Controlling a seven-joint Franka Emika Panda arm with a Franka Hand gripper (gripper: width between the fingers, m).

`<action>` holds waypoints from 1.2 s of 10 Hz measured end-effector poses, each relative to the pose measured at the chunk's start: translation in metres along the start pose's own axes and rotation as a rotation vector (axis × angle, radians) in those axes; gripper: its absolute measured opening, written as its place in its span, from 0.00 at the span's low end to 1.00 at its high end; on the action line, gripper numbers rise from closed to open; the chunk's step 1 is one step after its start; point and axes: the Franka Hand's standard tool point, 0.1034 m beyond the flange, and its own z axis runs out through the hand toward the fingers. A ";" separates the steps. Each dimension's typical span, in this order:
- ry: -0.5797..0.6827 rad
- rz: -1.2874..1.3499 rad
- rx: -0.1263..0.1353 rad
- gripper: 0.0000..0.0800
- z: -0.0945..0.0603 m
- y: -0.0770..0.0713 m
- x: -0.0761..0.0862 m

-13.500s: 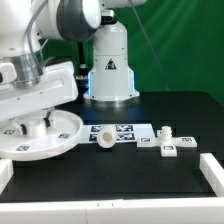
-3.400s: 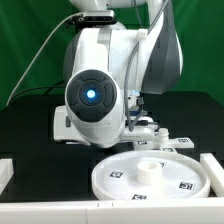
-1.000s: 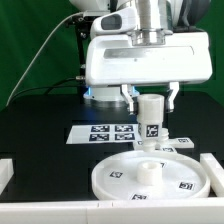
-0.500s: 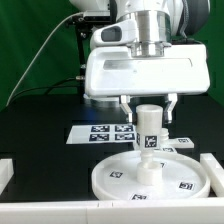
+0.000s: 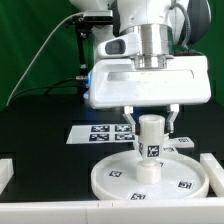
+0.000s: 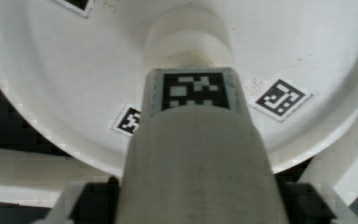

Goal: Assemble round table

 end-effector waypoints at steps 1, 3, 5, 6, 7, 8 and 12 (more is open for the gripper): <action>-0.007 0.000 -0.001 0.51 0.004 0.000 -0.004; 0.025 -0.003 -0.012 0.51 0.008 0.001 -0.002; 0.064 -0.005 -0.023 0.51 0.009 0.002 0.002; 0.064 -0.005 -0.023 0.51 0.009 0.002 0.002; 0.064 -0.005 -0.023 0.51 0.009 0.002 0.002; 0.064 -0.005 -0.023 0.63 0.009 0.003 0.002; -0.074 0.008 0.025 0.81 0.002 -0.003 0.003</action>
Offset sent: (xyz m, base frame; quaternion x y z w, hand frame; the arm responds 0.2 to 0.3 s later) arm -0.0026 0.0056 -0.0212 0.0144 0.0189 0.0177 0.9996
